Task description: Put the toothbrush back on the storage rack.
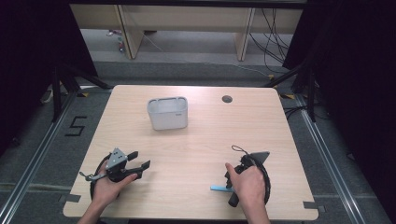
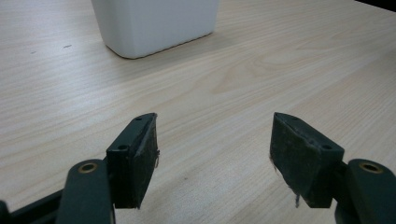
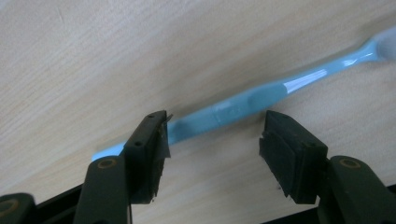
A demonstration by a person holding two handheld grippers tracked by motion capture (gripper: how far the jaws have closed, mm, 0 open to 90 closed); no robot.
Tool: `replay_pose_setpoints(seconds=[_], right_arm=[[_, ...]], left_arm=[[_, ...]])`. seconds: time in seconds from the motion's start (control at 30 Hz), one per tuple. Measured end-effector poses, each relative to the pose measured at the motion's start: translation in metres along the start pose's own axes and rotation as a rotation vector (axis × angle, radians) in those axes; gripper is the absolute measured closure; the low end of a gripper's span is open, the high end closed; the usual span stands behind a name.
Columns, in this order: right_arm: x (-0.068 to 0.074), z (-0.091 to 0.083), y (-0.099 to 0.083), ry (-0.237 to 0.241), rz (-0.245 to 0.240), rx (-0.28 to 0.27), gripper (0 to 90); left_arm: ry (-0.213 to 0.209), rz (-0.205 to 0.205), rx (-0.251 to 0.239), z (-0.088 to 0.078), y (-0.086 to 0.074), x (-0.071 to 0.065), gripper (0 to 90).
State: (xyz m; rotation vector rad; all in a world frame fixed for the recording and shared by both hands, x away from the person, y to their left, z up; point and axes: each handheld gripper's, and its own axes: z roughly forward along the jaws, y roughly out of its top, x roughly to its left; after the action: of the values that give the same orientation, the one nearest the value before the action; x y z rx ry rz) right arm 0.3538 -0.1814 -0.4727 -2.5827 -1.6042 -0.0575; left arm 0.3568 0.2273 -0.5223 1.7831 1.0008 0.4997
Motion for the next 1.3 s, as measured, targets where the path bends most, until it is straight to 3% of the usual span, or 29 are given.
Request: replay_pose_setpoints(seconds=[0.03, 0.07, 0.13, 0.17, 0.2, 0.37, 0.53, 0.67, 0.73, 0.77, 0.8, 0.9, 0.93, 0.97, 1.03, 1.1, 1.3], right_arm=[[0.006, -0.002, -0.001, 0.016, 0.086, 0.032, 41.7], [0.005, -0.003, -0.002, 0.007, 0.073, 0.025, 41.7], [0.006, -0.002, -0.002, 0.017, 0.093, 0.029, 41.7], [0.002, 0.0, -0.002, 0.008, 0.03, -0.003, 41.7], [0.007, 0.0, -0.002, 0.014, 0.105, 0.026, 41.7], [0.007, 0.002, 0.0, 0.017, 0.097, 0.032, 41.5], [0.01, 0.002, 0.003, 0.033, 0.137, 0.036, 40.2], [0.01, 0.003, 0.005, 0.032, 0.133, 0.033, 39.7], [0.01, 0.004, 0.005, 0.03, 0.123, 0.035, 39.1], [0.006, 0.007, 0.005, 0.014, 0.065, -0.007, 39.2], [0.006, 0.007, 0.005, 0.014, 0.065, -0.007, 39.2], [0.012, 0.004, 0.007, 0.031, 0.162, 0.03, 38.8], [0.01, 0.005, 0.007, 0.02, 0.132, 0.024, 38.6], [0.012, 0.005, 0.008, 0.024, 0.16, 0.027, 38.6], [0.012, 0.005, 0.009, 0.017, 0.145, 0.025, 38.7], [0.014, 0.005, 0.01, 0.015, 0.172, 0.019, 39.3], [0.016, 0.005, 0.011, -0.02, 0.151, 0.015, 44.7]], left_arm=[[-0.003, -0.001, -0.003, 0.0, 0.0, 0.0, 31.8], [-0.01, -0.003, -0.01, 0.001, 0.0, 0.001, 31.8], [-0.004, -0.003, -0.002, 0.0, 0.0, 0.001, 31.7], [-0.005, -0.003, -0.002, 0.0, 0.0, 0.001, 31.7], [-0.009, -0.003, -0.007, 0.001, 0.0, 0.001, 31.7], [-0.012, -0.003, -0.008, 0.001, 0.0, 0.001, 31.7], [-0.007, 0.001, 0.004, 0.0, 0.0, 0.0, 31.7], [-0.011, 0.003, 0.001, 0.0, 0.0, 0.0, 31.7], [-0.012, 0.002, 0.001, 0.0, 0.0, 0.0, 31.7], [-0.015, 0.003, 0.001, 0.0, 0.0, 0.0, 31.7], [-0.015, 0.003, 0.001, 0.0, 0.0, 0.0, 31.6], [-0.017, 0.002, 0.001, 0.0, 0.0, 0.0, 31.6], [-0.017, 0.003, 0.002, 0.0, 0.0, 0.0, 31.6], [-0.017, 0.003, 0.002, 0.0, 0.0, -0.001, 31.6], [-0.018, 0.004, 0.002, 0.0, -0.001, -0.001, 31.6], [-0.027, 0.005, -0.002, 0.0, -0.001, -0.001, 31.6], [-0.031, 0.002, -0.005, 0.0, -0.001, -0.001, 31.5]])
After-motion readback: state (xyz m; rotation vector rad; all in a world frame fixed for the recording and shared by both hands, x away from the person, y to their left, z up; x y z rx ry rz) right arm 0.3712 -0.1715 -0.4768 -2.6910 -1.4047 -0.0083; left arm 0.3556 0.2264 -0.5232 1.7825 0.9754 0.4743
